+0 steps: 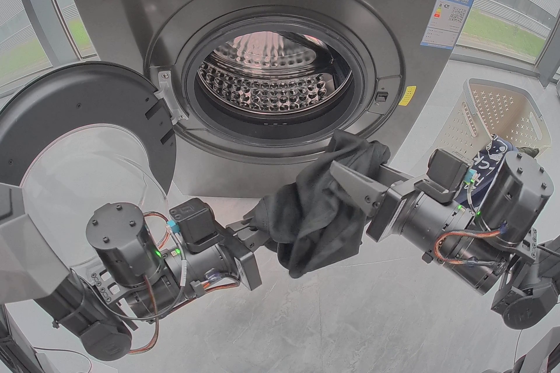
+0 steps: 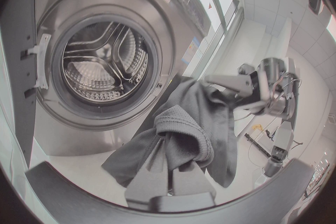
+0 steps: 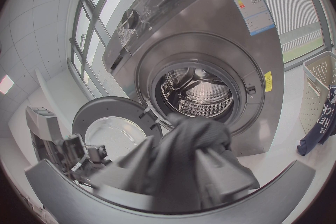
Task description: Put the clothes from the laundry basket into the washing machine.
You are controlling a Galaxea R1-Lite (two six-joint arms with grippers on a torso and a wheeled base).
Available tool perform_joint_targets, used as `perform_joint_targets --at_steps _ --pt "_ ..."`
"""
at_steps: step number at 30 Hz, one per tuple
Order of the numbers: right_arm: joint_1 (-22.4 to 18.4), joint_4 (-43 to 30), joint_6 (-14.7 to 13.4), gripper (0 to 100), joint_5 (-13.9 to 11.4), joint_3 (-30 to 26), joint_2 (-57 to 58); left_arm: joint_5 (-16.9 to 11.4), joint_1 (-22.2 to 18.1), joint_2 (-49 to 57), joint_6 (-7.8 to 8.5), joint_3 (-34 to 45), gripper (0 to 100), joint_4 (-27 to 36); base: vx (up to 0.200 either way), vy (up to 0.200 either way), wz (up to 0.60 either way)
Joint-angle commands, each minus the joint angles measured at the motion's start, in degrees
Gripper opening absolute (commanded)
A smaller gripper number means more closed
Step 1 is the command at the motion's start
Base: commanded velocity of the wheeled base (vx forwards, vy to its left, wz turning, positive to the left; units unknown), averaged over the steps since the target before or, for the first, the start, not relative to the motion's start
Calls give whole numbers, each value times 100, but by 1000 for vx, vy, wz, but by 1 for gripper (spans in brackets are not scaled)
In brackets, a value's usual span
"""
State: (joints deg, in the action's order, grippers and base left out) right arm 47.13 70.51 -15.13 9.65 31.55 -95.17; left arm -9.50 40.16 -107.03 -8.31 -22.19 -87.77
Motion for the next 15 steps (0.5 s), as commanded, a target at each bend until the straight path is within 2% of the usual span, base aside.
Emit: perform_joint_targets --at_steps 1,15 --pt "-125 -2 1 100 10 -35 -230 0 80 526 -12 57 0 6 0 0 0" --pt "-257 -2 71 100 19 -422 -388 18 142 570 -12 -418 0 50 0 0 0"
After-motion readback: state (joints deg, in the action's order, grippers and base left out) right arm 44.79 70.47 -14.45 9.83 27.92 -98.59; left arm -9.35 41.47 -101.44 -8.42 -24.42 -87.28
